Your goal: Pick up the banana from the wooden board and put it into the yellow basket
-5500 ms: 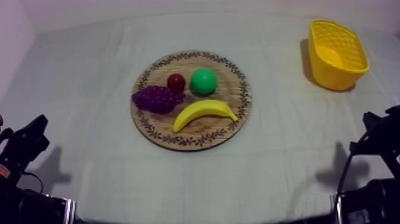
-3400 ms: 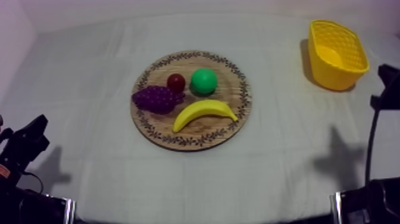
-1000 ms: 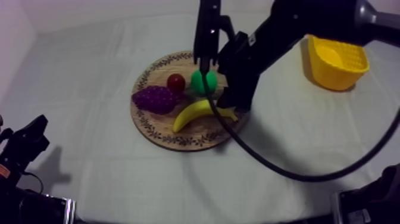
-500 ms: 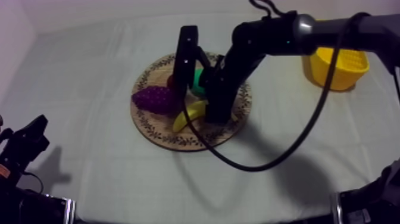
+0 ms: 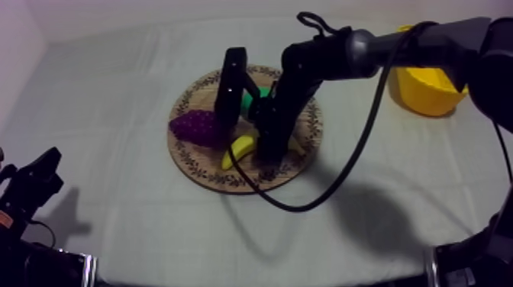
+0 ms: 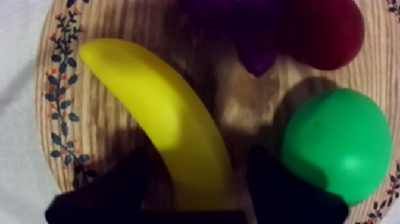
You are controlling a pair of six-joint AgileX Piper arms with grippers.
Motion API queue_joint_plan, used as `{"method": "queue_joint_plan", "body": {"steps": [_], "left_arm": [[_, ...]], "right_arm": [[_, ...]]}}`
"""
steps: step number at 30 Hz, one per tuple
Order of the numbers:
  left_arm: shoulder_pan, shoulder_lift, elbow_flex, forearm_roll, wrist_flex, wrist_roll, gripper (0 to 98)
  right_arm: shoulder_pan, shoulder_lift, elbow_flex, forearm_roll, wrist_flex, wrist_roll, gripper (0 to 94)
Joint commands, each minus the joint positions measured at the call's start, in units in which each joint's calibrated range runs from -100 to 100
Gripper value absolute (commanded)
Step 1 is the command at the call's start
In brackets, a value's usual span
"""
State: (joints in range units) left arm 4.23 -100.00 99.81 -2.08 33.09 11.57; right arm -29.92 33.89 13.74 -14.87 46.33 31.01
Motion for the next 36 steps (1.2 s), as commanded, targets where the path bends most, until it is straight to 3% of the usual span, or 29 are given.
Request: {"method": "queue_joint_plan", "body": {"steps": [1,7,16,25,36], "left_arm": [[0.0,0.0,0.0,-0.04,0.0,0.0,0.1],[0.0,0.0,0.0,-0.04,0.0,0.0,0.1],[0.0,0.0,0.0,-0.04,0.0,0.0,0.1],[0.0,0.0,0.0,-0.04,0.0,0.0,0.1],[0.0,0.0,0.0,-0.04,0.0,0.0,0.1]], "right_arm": [[0.0,0.2,0.0,-0.2,-0.2,0.3,39.0],[0.1,-1.4,0.8,-1.0,1.1,1.7,18.8],[3.6,-17.5,3.3,-3.6,8.0,1.5,16.4],[15.4,-30.4,-2.7,-5.2,11.6,-2.4,18.4],[31.5,-25.8,-14.4,-5.1,13.8,-3.9,19.0]]}}
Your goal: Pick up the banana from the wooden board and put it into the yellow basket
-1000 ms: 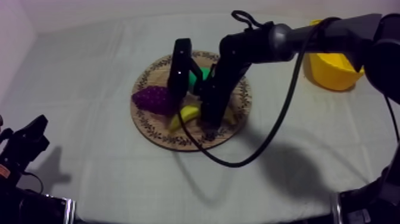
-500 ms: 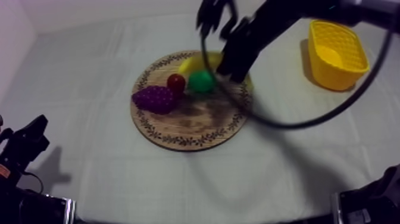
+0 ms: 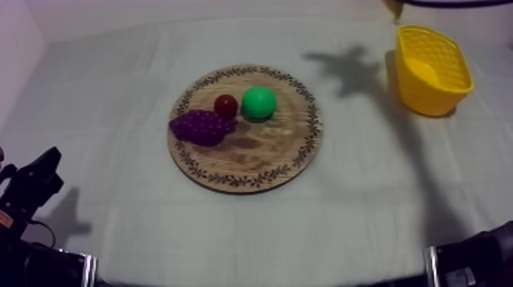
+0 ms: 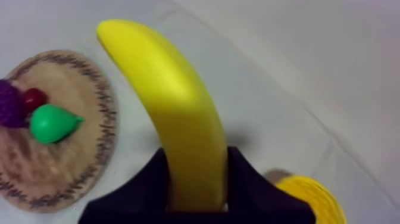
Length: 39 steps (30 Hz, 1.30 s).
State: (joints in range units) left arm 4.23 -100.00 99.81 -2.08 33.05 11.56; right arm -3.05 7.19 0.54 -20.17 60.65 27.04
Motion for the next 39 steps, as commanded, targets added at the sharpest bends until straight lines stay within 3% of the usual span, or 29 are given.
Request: {"method": "queue_joint_plan", "body": {"steps": [1,9,19,27,32,39], "left_arm": [[0.0,0.0,0.0,-0.04,0.0,0.0,0.1],[0.0,0.0,0.0,-0.04,0.0,0.0,0.1],[0.0,0.0,0.0,-0.04,0.0,0.0,0.1],[0.0,0.0,0.0,-0.04,0.0,0.0,0.1],[0.0,0.0,0.0,-0.04,0.0,0.0,0.1],[0.0,0.0,0.0,-0.04,0.0,0.0,0.1]], "right_arm": [[5.8,1.6,-1.7,0.3,-0.6,0.1,19.0],[11.6,7.4,-2.2,1.5,-3.2,0.7,20.4],[13.0,13.0,3.7,3.0,-9.0,1.8,24.9],[13.9,16.0,3.9,4.2,-9.0,0.9,39.8],[13.9,14.0,5.7,4.1,-8.2,0.7,46.1],[12.2,2.4,13.3,2.8,-7.4,0.2,42.9]]}}
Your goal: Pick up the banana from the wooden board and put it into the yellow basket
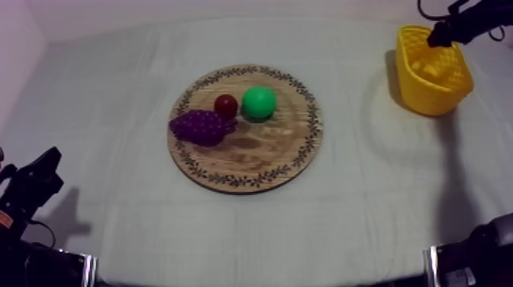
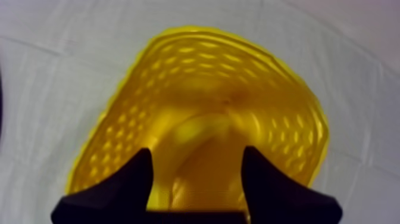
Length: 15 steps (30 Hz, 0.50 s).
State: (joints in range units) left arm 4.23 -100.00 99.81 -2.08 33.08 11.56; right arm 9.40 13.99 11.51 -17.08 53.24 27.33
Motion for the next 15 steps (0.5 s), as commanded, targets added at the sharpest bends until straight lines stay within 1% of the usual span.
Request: {"method": "queue_joint_plan", "body": {"steps": [1,8,15], "left_arm": [[0.0,0.0,0.0,-0.04,0.0,0.0,0.1],[0.0,0.0,0.0,-0.04,0.0,0.0,0.1],[0.0,0.0,0.0,-0.04,0.0,0.0,0.1]], "right_arm": [[-0.6,-6.8,3.9,-0.4,-0.1,-0.2,42.2],[-3.4,-23.5,14.8,-0.4,0.0,-2.3,36.4],[-6.9,-36.8,25.5,3.0,-0.2,-8.2,34.9]]}}
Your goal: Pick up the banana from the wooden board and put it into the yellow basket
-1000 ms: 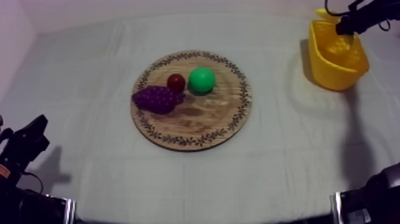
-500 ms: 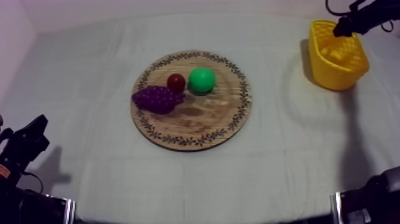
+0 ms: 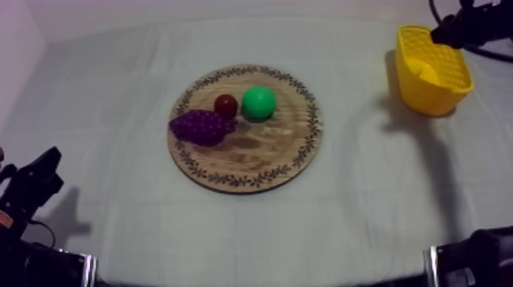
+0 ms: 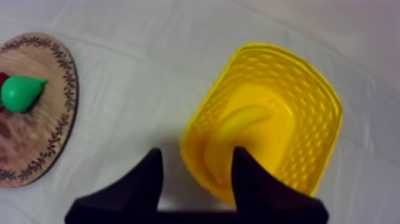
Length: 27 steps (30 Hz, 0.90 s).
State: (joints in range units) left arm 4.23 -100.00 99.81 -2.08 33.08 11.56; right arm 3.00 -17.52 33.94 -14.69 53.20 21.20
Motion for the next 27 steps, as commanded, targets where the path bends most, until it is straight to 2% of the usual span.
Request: {"method": "queue_joint_plan", "body": {"steps": [1,9,16,20,27], "left_arm": [[0.0,0.0,0.0,-0.04,0.0,0.0,0.1],[0.0,0.0,0.0,-0.04,0.0,0.0,0.1],[0.0,0.0,0.0,-0.04,0.0,0.0,0.1],[0.0,0.0,0.0,-0.04,0.0,0.0,0.1],[0.0,0.0,0.0,-0.04,0.0,0.0,0.1]], "right_arm": [[-0.9,-6.8,4.4,1.1,0.1,-3.0,34.8],[-2.5,-22.4,16.8,4.1,-0.5,-7.0,32.0],[-4.1,-38.6,27.3,7.9,-4.1,-11.3,29.1],[-2.6,-48.4,33.5,7.9,-5.7,-11.2,27.7],[-1.1,-62.5,39.4,6.3,-3.2,-10.0,24.1]]}}
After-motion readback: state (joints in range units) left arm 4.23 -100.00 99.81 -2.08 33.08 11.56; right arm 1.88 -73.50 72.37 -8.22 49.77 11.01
